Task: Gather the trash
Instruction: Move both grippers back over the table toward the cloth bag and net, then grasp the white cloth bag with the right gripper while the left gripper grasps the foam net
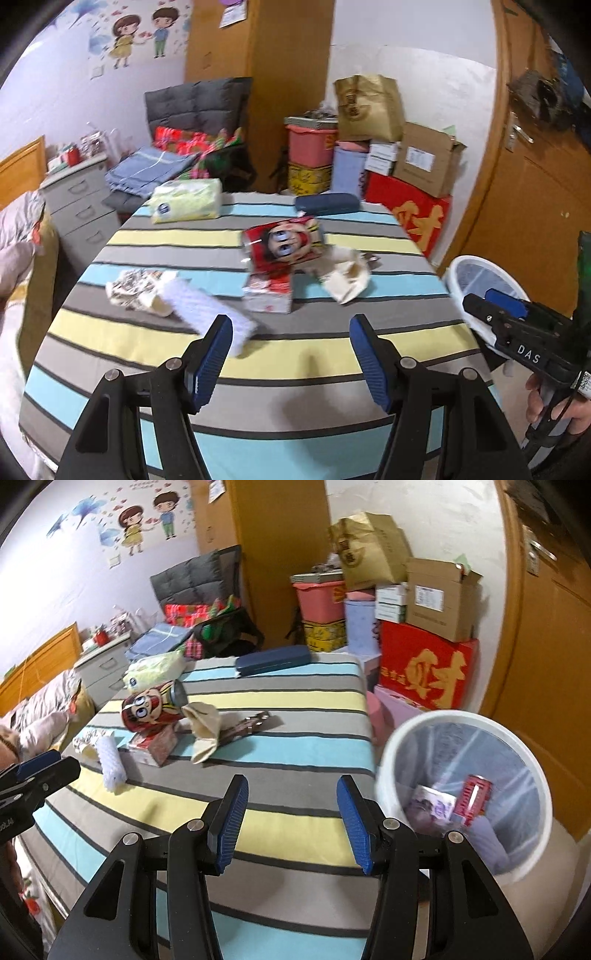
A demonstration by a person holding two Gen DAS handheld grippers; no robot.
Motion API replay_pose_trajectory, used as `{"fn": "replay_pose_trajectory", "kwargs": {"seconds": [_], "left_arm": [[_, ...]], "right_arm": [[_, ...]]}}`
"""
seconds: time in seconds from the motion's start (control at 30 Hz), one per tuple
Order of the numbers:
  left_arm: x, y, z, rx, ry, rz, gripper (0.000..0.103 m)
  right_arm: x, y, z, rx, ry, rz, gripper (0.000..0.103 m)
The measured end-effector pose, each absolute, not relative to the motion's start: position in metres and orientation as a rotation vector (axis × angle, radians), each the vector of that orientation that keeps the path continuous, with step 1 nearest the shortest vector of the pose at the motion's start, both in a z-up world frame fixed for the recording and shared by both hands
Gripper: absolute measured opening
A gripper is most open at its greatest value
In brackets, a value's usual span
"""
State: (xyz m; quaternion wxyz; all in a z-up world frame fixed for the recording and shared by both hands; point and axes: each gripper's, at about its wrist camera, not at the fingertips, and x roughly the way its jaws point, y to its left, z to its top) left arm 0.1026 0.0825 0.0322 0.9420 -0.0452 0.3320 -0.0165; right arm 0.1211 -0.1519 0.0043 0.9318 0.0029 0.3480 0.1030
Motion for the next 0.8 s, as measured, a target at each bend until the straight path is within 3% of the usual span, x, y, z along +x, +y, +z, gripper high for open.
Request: {"fn": "replay_pose_trajectory", "kwargs": {"seconds": [0.8], "left_arm": [[0.169,0.166,-0.018,-0.283,0.822,0.108,0.07]], "right_arm": [[0.175,-0.087,-0.009,-0.083,0.745,0.382,0.062]]}}
